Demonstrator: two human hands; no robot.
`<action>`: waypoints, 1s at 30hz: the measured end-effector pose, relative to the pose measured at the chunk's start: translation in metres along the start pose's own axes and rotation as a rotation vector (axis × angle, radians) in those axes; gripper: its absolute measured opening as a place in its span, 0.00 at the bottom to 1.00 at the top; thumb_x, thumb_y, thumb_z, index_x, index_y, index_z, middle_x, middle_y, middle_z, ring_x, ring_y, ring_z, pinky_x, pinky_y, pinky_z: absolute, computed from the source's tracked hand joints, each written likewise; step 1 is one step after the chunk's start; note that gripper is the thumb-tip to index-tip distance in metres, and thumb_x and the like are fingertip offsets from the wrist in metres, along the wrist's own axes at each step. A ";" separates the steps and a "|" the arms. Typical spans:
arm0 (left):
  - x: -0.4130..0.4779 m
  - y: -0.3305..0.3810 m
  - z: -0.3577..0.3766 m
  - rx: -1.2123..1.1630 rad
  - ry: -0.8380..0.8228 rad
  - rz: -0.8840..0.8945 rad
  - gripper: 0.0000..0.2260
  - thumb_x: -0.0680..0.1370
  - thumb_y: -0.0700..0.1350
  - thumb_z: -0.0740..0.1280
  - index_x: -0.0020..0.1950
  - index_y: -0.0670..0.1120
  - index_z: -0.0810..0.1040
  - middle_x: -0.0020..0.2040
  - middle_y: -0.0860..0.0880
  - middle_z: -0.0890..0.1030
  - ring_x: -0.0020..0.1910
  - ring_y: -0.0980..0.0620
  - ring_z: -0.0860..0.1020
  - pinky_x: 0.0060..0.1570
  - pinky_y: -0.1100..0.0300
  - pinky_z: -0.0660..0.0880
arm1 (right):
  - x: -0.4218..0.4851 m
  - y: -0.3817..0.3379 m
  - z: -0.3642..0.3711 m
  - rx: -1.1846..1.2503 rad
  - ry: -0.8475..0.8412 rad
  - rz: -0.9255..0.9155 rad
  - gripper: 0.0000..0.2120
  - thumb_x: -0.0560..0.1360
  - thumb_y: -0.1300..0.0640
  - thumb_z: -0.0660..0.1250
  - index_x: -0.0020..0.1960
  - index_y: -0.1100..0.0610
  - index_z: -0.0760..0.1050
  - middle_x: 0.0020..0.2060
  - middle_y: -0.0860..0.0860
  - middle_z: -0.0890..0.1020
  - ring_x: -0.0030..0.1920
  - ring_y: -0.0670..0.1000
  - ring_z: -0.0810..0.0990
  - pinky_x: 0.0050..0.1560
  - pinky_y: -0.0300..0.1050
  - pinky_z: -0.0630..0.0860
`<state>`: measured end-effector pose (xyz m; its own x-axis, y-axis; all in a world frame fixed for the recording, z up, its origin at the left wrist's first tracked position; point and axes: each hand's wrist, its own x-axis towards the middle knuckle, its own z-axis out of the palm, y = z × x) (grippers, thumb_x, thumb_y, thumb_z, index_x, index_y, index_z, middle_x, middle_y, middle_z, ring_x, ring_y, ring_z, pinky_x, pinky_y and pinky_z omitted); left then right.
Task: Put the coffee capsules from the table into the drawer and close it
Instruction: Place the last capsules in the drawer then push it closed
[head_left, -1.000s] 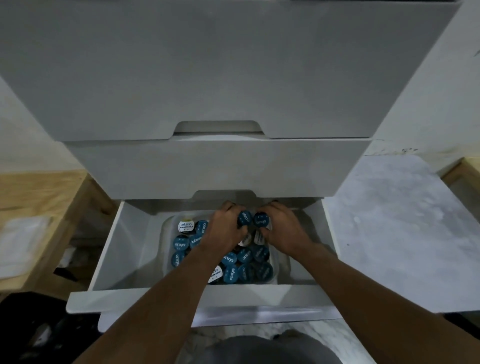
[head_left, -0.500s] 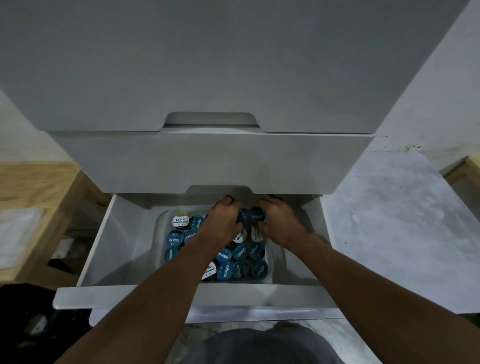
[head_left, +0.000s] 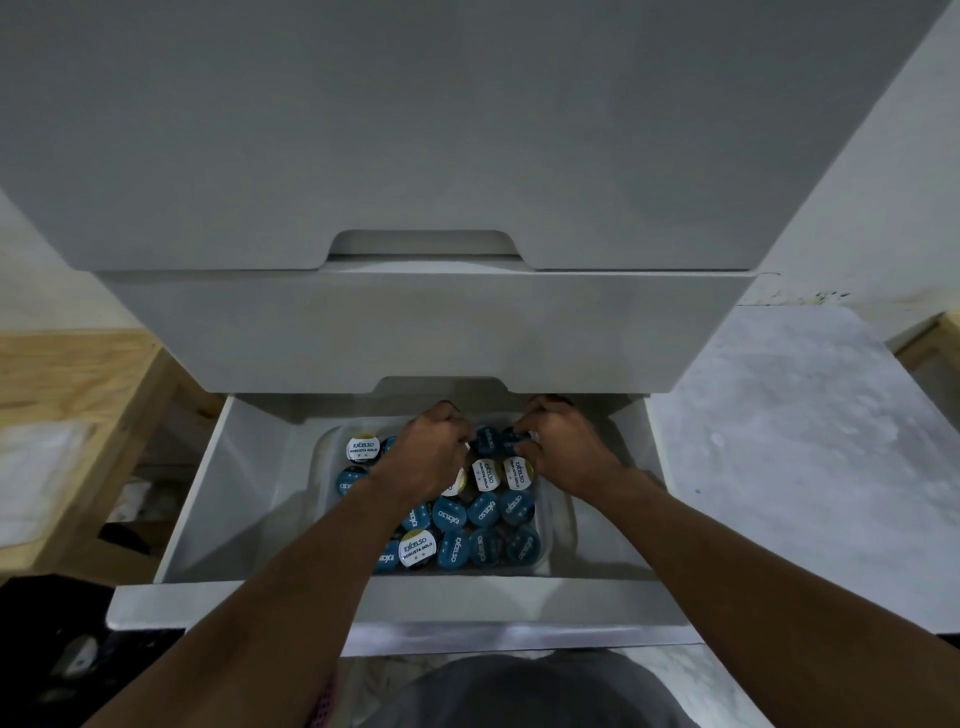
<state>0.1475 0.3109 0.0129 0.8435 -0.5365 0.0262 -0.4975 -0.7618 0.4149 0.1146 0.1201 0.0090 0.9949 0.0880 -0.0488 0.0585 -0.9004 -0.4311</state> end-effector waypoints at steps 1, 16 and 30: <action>-0.001 -0.001 0.001 -0.002 -0.010 0.009 0.10 0.77 0.39 0.65 0.57 0.42 0.80 0.58 0.45 0.75 0.51 0.47 0.77 0.55 0.59 0.74 | -0.001 -0.001 0.000 -0.004 0.000 0.000 0.13 0.75 0.57 0.68 0.58 0.60 0.79 0.57 0.55 0.76 0.58 0.53 0.73 0.56 0.36 0.66; -0.002 -0.009 -0.004 -0.007 -0.048 -0.022 0.11 0.77 0.40 0.67 0.59 0.42 0.79 0.59 0.45 0.74 0.53 0.47 0.76 0.54 0.62 0.71 | -0.008 -0.013 -0.003 -0.035 -0.015 0.048 0.13 0.76 0.55 0.67 0.59 0.58 0.77 0.56 0.54 0.74 0.55 0.52 0.73 0.58 0.42 0.70; -0.034 -0.017 -0.045 0.052 -0.101 0.000 0.14 0.78 0.47 0.64 0.63 0.48 0.74 0.60 0.46 0.76 0.55 0.46 0.76 0.54 0.53 0.73 | -0.037 -0.055 -0.017 -0.079 0.055 0.149 0.16 0.76 0.53 0.66 0.62 0.56 0.75 0.59 0.55 0.76 0.60 0.53 0.72 0.60 0.47 0.70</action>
<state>0.1366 0.3578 0.0462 0.8199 -0.5686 -0.0667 -0.5097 -0.7780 0.3674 0.0761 0.1593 0.0493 0.9959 -0.0707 -0.0564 -0.0861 -0.9324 -0.3510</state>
